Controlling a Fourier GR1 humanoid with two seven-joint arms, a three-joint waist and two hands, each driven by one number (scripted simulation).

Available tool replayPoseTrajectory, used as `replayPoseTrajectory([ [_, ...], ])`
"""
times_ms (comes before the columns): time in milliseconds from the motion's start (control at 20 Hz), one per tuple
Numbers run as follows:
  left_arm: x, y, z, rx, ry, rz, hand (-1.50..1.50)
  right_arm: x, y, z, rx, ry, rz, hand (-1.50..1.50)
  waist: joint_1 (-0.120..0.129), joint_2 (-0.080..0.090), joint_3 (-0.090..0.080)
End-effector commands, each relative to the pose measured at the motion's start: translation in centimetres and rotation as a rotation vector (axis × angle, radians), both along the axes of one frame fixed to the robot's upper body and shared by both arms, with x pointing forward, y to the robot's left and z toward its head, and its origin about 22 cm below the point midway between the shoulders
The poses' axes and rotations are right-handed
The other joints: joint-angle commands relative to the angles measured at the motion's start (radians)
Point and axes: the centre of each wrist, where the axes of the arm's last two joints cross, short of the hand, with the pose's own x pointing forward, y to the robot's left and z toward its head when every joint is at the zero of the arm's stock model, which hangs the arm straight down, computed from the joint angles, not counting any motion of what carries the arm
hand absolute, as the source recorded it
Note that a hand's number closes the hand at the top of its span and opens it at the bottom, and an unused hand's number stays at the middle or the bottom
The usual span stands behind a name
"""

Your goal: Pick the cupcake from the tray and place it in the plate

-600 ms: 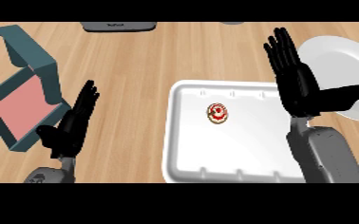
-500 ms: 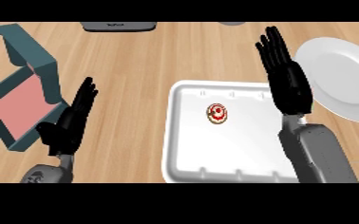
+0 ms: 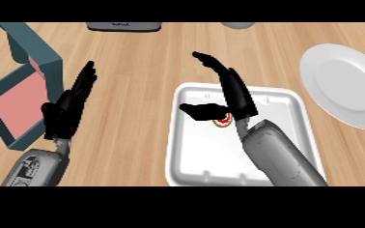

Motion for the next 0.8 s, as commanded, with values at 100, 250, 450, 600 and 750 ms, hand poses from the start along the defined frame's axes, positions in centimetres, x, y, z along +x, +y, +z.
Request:
replayPoseTrajectory([
  [100, 1.8, -1.9, 0.7, -0.006, 0.024, 0.009, 0.00, -4.9, 5.6, -6.7, -0.067, 0.041, 0.001, -1.50, -0.025, 0.007, 0.009],
  [250, 0.9, 0.3, 0.0, 0.029, 0.007, 0.021, 0.00, -4.0, 2.8, -6.5, -0.226, -0.042, -0.018, -1.50, -0.026, 0.005, 0.008],
  [450, 0.9, -0.7, 1.3, 0.012, 0.033, 0.024, 0.00, -5.5, 3.5, -3.2, -0.259, -0.187, -0.120, -1.50, -0.033, -0.001, 0.008],
  [600, 1.0, -1.2, 0.2, 0.013, 0.037, 0.019, 0.00, -4.8, 0.9, 2.7, -0.321, -0.189, -0.110, -1.50, -0.040, 0.000, 0.008],
  [750, 1.5, -1.7, 1.2, 0.003, 0.017, 0.041, 0.00, -5.1, 1.9, 3.3, -0.515, -0.056, -0.125, -1.50, -0.042, -0.004, 0.006],
])
